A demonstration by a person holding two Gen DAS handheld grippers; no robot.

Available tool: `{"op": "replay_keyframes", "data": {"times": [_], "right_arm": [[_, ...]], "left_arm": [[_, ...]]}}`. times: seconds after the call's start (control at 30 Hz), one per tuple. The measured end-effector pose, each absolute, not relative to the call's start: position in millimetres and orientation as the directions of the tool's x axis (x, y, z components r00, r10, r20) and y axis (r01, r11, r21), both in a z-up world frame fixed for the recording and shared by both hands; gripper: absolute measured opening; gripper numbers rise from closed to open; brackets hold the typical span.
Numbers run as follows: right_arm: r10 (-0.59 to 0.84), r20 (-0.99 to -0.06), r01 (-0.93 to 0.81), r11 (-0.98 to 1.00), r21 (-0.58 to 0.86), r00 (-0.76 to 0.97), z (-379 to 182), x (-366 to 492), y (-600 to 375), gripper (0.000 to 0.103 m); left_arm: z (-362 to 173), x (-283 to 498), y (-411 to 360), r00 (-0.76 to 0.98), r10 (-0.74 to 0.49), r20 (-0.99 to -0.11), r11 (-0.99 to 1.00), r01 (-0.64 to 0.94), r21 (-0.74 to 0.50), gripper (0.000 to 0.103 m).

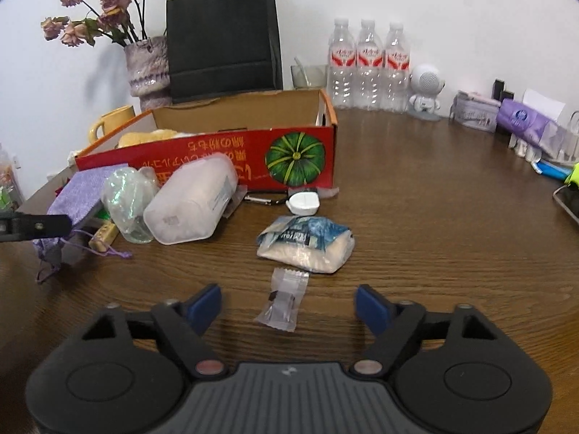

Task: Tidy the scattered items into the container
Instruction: 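Grasp the clear packet with the right tool while the left grasps the purple pouch, then carry packet and purple pouch into the box and release both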

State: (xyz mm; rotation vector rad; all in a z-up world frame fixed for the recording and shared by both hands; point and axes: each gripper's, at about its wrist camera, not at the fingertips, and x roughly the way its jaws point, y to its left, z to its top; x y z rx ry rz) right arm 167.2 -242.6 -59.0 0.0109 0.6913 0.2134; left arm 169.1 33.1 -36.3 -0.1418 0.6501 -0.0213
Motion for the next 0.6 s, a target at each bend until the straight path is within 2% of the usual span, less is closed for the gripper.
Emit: {"op": "replay_keyframes", "data": {"times": [0.03, 0.07, 0.1, 0.17, 0.2, 0.23, 0.3, 0.37, 0.6], "right_arm": [[0.201, -0.636, -0.194, 0.978, 0.082, 0.745, -60, 169, -243, 0.073], [0.200, -0.637, -0.195, 0.978, 0.078, 0.745, -60, 169, -243, 0.071], [0.197, -0.636, -0.197, 0.978, 0.072, 0.746, -60, 170, -243, 0.065], [0.199, -0.632, -0.207, 0.976, 0.063, 0.749, -60, 170, -242, 0.047], [0.205, -0.629, -0.214, 0.975, 0.062, 0.750, -59, 169, -242, 0.030], [0.220, -0.627, -0.228, 0.971, 0.068, 0.748, -58, 168, -242, 0.016], [0.254, -0.615, -0.255, 0.963, 0.089, 0.746, -57, 165, -243, 0.017], [0.266, -0.595, -0.269, 0.959, 0.086, 0.758, -54, 160, -242, 0.016], [0.277, -0.562, -0.271, 0.958, 0.095, 0.780, -47, 152, -241, 0.016]], "left_arm": [[-39, 172, 33, 0.790, -0.058, -0.610, 0.991, -0.029, -0.132, 0.096], [-42, 175, 33, 0.783, -0.052, -0.620, 0.991, -0.035, -0.127, 0.089], [-44, 178, 33, 0.776, -0.046, -0.629, 0.991, -0.042, -0.124, 0.078], [-48, 179, 36, 0.771, -0.057, -0.634, 0.989, -0.043, -0.141, 0.061], [-48, 178, 36, 0.776, -0.070, -0.627, 0.988, -0.034, -0.152, 0.042], [-48, 176, 37, 0.779, -0.082, -0.621, 0.987, -0.025, -0.162, 0.041], [-45, 170, 39, 0.799, -0.091, -0.595, 0.984, -0.019, -0.175, 0.034], [-40, 163, 40, 0.820, -0.086, -0.565, 0.985, -0.016, -0.173, 0.032], [-26, 147, 42, 0.853, -0.096, -0.513, 0.983, 0.001, -0.183, 0.031]]}}
